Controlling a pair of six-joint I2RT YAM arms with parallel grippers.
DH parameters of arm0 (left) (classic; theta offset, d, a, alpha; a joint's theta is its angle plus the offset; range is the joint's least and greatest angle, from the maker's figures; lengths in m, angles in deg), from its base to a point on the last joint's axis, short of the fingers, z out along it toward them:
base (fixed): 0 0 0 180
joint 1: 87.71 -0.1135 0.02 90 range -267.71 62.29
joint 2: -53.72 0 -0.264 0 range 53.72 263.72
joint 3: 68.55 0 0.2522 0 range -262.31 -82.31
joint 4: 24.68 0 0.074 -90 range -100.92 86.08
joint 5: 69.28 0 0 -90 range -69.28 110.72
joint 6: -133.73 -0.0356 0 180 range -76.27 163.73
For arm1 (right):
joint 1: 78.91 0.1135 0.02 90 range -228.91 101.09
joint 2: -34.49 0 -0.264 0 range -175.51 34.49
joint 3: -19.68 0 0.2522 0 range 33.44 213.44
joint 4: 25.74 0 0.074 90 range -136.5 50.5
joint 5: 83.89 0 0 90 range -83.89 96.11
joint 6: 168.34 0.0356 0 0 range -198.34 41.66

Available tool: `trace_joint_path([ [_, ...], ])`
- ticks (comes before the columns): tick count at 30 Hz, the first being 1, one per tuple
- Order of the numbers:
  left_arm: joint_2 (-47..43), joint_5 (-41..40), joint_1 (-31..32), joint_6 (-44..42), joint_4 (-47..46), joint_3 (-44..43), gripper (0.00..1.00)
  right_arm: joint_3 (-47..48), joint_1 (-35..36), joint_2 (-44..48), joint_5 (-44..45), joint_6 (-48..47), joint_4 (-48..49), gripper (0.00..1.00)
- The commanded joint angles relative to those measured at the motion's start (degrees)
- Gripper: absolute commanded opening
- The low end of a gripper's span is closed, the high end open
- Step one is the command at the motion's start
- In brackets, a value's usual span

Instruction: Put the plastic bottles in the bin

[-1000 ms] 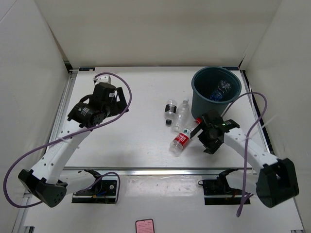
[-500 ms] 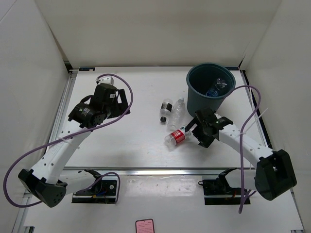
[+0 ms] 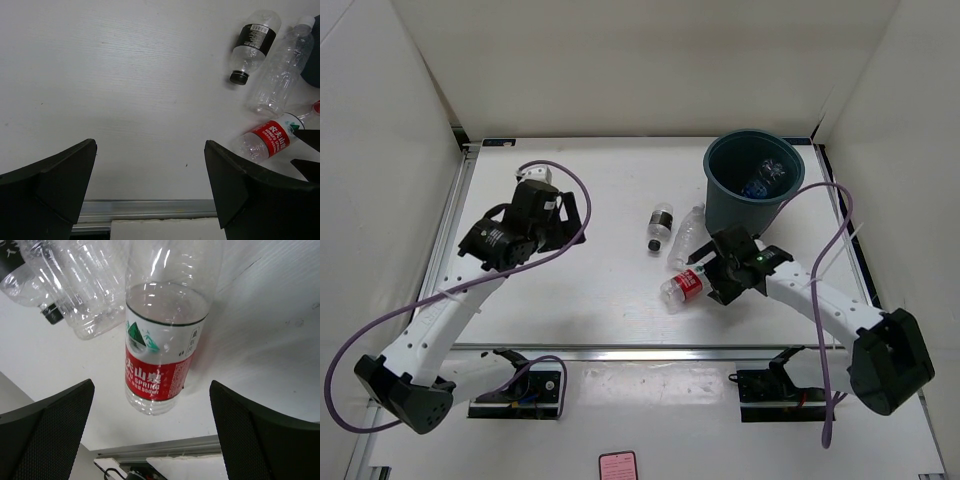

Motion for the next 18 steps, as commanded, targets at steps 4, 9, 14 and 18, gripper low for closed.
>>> trace_joint_path([
  [4,-3.6,1.1,0.3,1.2,0.4,1.5,1.00,-2.3,0.7,-4.7,3.7,6.7,3.7,0.99],
  [9,-4.1,1.1,0.3,1.2,0.4,2.1,1.00,-3.4,0.2,-8.2,2.1,7.4,4.8,0.99],
  [14,-4.7,1.7,0.3,1.2,0.4,2.6,1.00,-5.8,-3.0,-10.3,-3.0,8.0,3.7,0.99],
  [18,-4.7,1.7,0.3,1.7,0.4,3.1,1.00,-5.8,-3.6,-8.4,-3.2,8.0,-5.0,0.92],
])
